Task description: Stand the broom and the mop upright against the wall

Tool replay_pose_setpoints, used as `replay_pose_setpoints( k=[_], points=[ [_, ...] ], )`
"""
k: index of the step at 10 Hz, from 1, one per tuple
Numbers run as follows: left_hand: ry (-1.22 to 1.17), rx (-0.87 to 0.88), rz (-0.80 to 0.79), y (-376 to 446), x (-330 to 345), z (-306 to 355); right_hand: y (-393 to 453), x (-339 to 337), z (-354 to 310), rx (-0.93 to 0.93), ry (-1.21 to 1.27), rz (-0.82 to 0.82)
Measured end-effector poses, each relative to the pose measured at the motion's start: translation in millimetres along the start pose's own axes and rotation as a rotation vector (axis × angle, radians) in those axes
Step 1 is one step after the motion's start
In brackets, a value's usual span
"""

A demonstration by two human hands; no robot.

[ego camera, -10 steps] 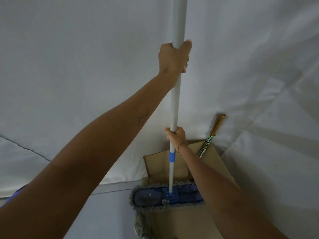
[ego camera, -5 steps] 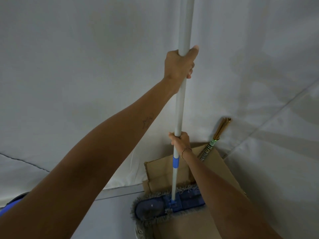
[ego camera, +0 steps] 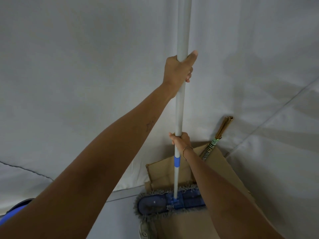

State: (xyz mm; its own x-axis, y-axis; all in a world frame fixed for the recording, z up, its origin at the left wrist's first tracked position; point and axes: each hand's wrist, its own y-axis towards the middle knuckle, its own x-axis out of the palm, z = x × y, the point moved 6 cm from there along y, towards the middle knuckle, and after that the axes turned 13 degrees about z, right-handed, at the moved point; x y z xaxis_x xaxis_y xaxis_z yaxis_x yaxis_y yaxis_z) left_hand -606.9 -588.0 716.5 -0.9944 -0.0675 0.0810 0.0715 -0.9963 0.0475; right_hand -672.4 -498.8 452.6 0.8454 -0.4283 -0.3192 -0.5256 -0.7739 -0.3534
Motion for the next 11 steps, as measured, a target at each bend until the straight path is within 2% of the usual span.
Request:
replay_pose_setpoints(
  k=[3,6,8,9,10,11],
  points=[
    [0.012,-0.003,0.045,12.6,-3.2,-4.1,10.5,8.2,0.1,-0.006,-0.017,0.021],
    [0.048,0.003,-0.162,5.4,-2.6,-0.6,11.4,1.8,5.9,0.042,-0.050,-0.055],
    [-0.025,-0.038,-0.280,-1.3,-9.9,-8.3,0.3,0.4,10.2,0.039,-0.066,-0.033],
    [0.107,-0.085,-0.305,-13.0,-24.9,-28.5,-11.5,-7.1,10.4,0.013,-0.180,-0.061],
    [0.523,-0.101,-0.407,-20.3,-50.9,-58.0,-19.2,-17.5,8.9,-0.028,-0.240,-0.050],
    [0.951,-0.023,-0.421,-31.8,-87.0,-71.4,-33.1,-28.4,-1.4,-0.149,-0.346,-0.004]
  ],
)
